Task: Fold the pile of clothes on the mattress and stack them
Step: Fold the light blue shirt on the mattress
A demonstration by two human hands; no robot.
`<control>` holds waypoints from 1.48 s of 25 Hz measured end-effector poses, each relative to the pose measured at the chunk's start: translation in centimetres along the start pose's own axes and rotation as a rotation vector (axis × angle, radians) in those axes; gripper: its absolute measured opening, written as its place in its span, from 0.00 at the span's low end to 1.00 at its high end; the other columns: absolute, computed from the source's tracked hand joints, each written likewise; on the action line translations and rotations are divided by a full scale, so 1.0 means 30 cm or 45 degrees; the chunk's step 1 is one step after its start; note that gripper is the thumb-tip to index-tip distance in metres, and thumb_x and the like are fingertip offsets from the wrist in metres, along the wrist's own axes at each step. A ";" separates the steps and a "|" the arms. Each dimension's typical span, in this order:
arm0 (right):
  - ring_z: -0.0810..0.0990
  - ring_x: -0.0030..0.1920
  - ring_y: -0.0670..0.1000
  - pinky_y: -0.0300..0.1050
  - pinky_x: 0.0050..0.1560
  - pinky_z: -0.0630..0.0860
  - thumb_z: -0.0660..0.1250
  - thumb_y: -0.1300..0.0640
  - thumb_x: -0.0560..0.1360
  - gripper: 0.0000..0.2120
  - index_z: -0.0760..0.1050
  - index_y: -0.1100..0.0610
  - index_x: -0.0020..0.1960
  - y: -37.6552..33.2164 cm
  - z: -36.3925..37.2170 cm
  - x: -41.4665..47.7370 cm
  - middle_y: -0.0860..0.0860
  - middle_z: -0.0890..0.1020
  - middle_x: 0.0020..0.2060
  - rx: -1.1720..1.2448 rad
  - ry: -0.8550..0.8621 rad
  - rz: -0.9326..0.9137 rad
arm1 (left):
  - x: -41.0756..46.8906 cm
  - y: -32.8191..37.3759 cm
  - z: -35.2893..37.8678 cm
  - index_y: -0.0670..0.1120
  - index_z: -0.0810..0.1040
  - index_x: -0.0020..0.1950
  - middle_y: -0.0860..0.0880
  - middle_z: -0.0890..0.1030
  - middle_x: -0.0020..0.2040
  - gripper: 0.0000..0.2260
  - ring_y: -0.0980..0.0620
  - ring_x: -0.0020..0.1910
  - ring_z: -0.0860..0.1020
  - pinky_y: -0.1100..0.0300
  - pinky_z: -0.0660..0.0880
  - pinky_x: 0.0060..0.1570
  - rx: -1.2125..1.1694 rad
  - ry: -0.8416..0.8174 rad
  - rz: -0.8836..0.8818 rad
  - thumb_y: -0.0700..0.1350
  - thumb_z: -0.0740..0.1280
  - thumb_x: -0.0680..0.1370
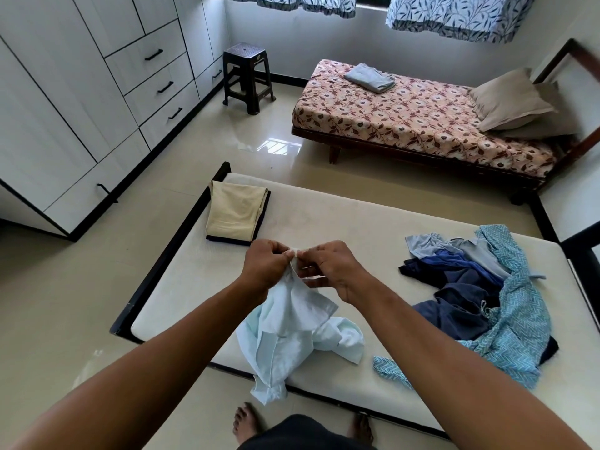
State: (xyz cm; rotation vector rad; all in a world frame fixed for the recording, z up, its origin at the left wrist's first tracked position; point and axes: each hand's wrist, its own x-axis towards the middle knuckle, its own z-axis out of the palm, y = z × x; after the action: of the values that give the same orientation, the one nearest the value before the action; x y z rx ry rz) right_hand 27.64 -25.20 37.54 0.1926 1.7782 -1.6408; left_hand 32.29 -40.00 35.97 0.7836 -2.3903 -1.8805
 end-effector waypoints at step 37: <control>0.86 0.55 0.59 0.57 0.57 0.83 0.63 0.57 0.84 0.12 0.82 0.59 0.61 -0.315 -0.170 0.008 0.59 0.87 0.54 0.071 -0.050 -0.619 | 0.092 0.173 0.010 0.42 0.84 0.56 0.46 0.86 0.50 0.10 0.44 0.52 0.84 0.52 0.80 0.52 0.151 0.081 0.454 0.47 0.73 0.80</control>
State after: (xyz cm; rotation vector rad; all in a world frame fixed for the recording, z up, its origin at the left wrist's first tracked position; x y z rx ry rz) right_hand 20.34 -22.34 44.88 -0.2680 1.8451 -2.0116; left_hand 27.83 -39.95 39.79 0.3782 -2.4220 -1.5670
